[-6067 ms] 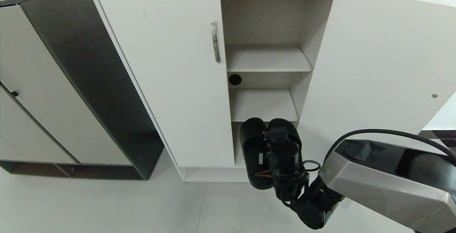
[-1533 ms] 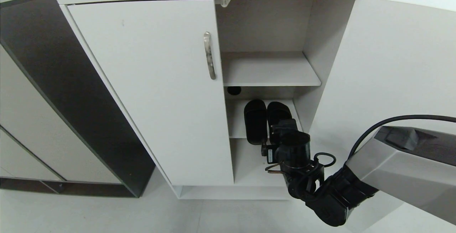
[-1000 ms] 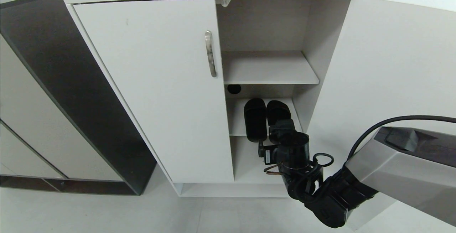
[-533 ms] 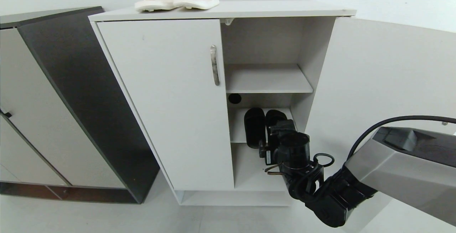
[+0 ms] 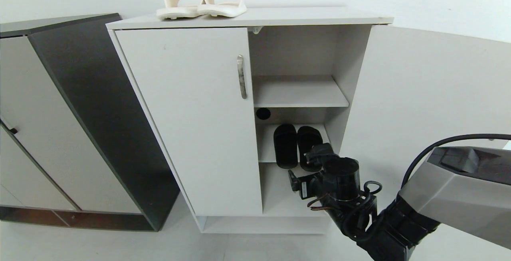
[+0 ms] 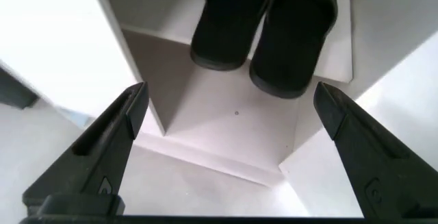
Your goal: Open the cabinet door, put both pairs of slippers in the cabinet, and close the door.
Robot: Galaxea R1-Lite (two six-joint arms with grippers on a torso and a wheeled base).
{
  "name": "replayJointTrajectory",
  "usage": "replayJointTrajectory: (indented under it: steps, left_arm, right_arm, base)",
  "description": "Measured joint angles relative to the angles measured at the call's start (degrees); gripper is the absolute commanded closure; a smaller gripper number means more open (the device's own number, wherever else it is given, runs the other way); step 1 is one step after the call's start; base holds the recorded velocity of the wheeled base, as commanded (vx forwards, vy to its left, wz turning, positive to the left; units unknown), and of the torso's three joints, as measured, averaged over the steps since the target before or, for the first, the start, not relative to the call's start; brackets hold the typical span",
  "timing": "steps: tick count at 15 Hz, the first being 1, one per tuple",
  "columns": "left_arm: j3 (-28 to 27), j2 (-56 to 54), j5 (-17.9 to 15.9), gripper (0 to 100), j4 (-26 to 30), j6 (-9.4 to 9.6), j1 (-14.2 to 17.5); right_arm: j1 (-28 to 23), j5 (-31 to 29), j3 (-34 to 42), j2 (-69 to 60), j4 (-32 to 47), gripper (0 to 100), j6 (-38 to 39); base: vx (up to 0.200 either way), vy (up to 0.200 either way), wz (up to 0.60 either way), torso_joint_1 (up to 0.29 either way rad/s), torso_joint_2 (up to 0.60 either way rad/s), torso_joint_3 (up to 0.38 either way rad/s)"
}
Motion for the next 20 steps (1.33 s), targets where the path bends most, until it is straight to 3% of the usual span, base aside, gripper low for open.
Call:
replayJointTrajectory:
  steps: [2, 20]
  left_arm:
    - [0.0, 0.0, 0.0, 100, 0.0, 0.01, 0.0]
    - [-0.1, 0.0, -0.1, 100, 0.0, 0.06, 0.0]
  right_arm:
    - [0.2, 0.4, 0.9, -0.2, -1.1, 0, -0.8]
    - [1.1, 1.5, 5.2, 1.5, -8.5, 0, -3.4]
  base:
    - [0.0, 0.0, 0.0, 0.0, 0.0, 0.0]
    - [0.0, 0.2, 0.0, 0.002, 0.0, 0.003]
